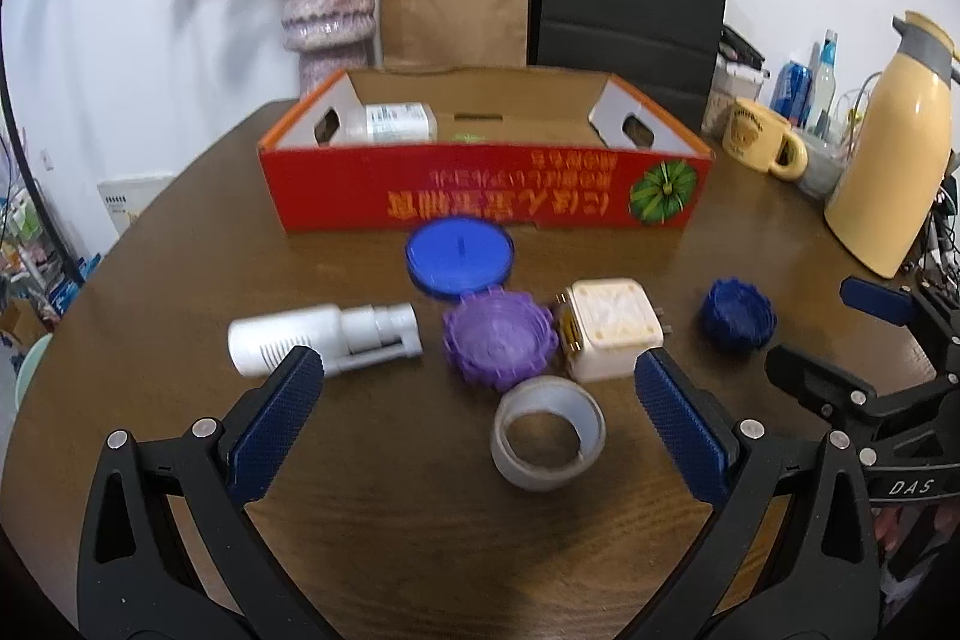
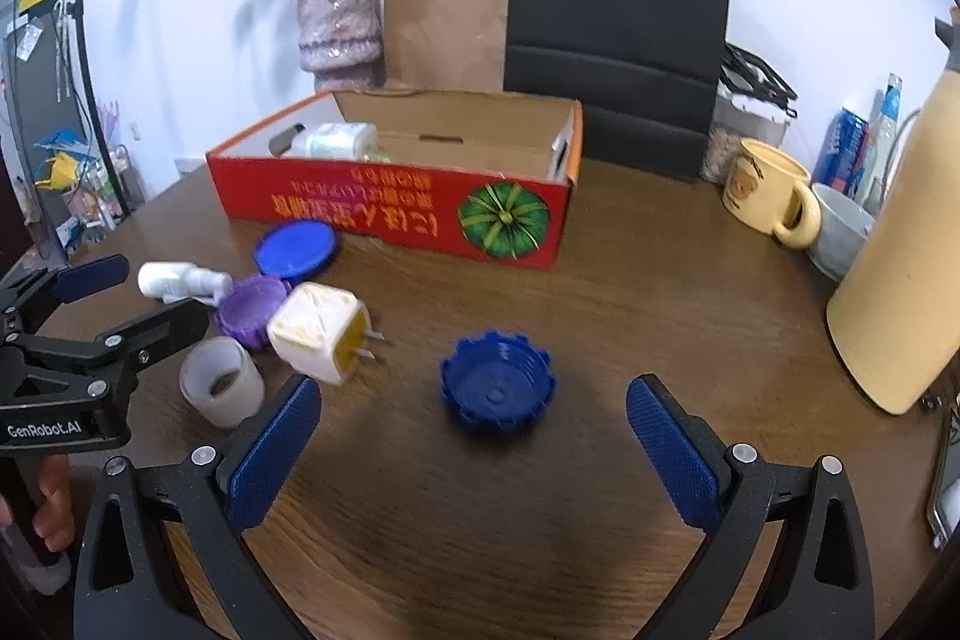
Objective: Organize rigid objects
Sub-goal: 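Grasp the clear tape roll by its rim with the left tool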
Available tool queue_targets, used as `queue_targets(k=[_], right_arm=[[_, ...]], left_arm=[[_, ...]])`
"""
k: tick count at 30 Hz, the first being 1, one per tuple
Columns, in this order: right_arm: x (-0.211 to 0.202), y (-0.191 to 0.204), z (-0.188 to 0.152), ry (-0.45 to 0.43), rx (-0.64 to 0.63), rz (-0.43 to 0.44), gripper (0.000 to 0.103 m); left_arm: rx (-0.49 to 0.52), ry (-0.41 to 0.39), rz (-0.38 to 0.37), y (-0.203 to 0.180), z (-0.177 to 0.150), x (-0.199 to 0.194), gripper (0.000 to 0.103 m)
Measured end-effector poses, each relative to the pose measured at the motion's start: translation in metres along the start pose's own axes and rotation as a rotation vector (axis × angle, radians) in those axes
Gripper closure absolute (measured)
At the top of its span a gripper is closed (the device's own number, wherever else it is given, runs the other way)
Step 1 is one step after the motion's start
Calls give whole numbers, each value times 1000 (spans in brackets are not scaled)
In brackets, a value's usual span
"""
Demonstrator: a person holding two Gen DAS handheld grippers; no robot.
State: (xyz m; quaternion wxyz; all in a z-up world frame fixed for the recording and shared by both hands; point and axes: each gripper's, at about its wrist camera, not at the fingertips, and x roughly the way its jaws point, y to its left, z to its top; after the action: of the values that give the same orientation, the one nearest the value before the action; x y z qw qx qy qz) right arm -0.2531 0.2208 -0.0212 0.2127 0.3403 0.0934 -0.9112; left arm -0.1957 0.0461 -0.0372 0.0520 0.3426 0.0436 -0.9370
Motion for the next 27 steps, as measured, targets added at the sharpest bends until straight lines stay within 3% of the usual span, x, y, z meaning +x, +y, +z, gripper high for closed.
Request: queue_targets(k=[6,14,17,20,21,22,27], right_arm=[[-5,-5,-7,4,5,-1,0],[-7,-7,-10,-2,15,-3,0],[-7,-6,-10,-2,16,-3,0],[-6,-5,-11,1,16,-4,0],[-6,-4,-11,3,16,-4,0],[-5,-5,-11,4,16,-3,0],[-3,-4,-12,8,16,-2,0]], left_arm=[[-20,78,16,-9,-11,10,0],[-20,90,32,-15,-15,14,2],[-14,98,22,-17,-15,16,15],[-5,121,0,-19,-16,20,41],[-3,129,-9,-20,-17,21,58],[-2,135,-16,-20,-17,22,63],[0,115,-33,-20,-17,17,63]])
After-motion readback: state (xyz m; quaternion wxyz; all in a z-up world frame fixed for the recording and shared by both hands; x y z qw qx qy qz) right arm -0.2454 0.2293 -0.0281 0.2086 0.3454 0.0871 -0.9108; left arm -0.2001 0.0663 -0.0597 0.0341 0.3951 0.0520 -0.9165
